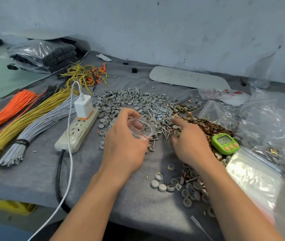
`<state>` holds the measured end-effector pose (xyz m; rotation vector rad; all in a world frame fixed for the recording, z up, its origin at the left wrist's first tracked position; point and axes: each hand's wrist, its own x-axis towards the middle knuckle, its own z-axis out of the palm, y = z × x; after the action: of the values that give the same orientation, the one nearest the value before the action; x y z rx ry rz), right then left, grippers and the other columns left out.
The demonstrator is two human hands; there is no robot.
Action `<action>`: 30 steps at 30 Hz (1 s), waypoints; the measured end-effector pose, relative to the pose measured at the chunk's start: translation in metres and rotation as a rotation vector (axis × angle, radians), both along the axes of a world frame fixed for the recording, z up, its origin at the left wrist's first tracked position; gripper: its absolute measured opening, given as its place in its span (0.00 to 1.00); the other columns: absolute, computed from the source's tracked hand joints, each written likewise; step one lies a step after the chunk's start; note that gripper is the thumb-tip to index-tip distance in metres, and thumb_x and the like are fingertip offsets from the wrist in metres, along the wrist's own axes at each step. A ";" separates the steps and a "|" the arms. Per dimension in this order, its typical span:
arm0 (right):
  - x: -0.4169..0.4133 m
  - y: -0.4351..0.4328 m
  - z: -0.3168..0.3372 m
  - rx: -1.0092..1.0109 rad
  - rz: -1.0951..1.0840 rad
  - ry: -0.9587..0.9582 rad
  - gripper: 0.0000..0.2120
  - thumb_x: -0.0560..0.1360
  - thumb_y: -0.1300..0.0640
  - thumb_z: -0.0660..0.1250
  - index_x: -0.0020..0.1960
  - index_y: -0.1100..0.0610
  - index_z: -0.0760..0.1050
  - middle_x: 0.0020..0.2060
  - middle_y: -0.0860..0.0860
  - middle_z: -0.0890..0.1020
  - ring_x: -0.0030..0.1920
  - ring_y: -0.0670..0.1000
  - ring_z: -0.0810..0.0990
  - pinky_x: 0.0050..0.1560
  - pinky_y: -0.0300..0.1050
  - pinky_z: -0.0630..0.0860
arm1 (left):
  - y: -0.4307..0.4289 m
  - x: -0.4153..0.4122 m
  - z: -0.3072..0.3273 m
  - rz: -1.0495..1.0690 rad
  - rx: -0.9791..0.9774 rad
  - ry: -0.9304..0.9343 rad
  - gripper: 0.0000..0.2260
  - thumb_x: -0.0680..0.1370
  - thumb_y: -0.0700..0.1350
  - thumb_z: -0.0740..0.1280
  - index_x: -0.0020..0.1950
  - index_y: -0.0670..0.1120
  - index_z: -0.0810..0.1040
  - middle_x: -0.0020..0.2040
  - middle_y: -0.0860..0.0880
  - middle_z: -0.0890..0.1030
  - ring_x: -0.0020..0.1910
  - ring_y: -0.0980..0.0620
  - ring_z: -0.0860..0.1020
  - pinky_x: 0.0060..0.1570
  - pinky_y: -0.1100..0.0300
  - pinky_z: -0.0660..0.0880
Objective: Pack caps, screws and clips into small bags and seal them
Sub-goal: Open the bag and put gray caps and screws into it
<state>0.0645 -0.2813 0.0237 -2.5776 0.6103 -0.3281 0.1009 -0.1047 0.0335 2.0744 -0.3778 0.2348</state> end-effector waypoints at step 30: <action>-0.012 0.001 0.002 -0.150 -0.014 0.237 0.13 0.72 0.67 0.63 0.50 0.50 0.76 0.39 0.47 0.76 0.40 0.53 0.76 0.39 0.46 0.72 | 0.001 0.003 -0.001 0.002 0.129 0.056 0.24 0.72 0.39 0.74 0.56 0.63 0.68 0.47 0.61 0.81 0.44 0.67 0.75 0.37 0.67 0.68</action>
<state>0.0527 -0.2803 0.0260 -2.7818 0.7104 -0.0748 0.1038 -0.1038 0.0323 2.2038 -0.3648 0.1564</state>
